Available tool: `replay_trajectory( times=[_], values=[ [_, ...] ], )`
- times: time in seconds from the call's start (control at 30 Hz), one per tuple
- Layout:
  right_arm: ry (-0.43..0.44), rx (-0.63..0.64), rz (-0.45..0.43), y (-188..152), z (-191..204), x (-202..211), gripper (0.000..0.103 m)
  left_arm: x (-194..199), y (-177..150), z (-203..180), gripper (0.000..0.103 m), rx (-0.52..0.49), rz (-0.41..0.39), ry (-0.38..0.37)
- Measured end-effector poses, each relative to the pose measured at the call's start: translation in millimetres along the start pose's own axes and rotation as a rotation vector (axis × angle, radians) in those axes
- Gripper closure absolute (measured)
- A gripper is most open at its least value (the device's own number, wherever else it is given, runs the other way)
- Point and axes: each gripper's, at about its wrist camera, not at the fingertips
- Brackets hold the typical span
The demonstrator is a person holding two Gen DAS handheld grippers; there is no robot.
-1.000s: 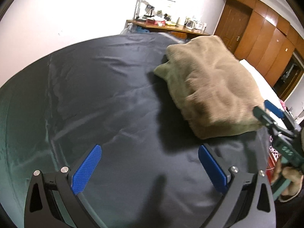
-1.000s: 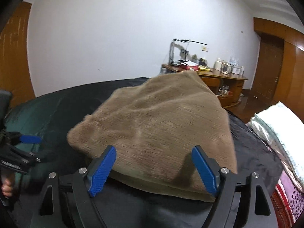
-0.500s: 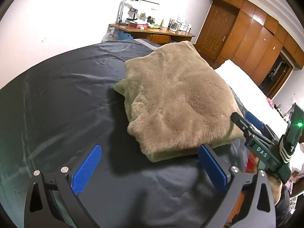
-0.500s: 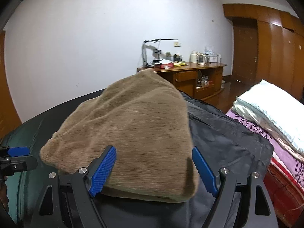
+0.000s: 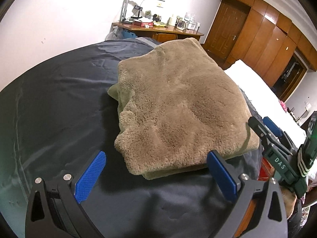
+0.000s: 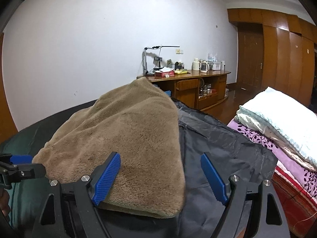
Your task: Fold towel
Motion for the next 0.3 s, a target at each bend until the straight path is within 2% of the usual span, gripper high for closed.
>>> replay_trajectory(
  times=[0.3],
  values=[
    [-0.030, -0.035, 0.010, -2.6, -12.6, -2.0, 0.018, 2.8, -2.9, 5.0, 0.001, 0.004, -0.049, 0.014]
  ],
)
Point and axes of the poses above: each gripper's, at about its wrist camera, not at the fingertips, and x roughly against the way its jaws point, z to its left, y to its top, and after that the axes turned 10 degrees about -z, right-handed
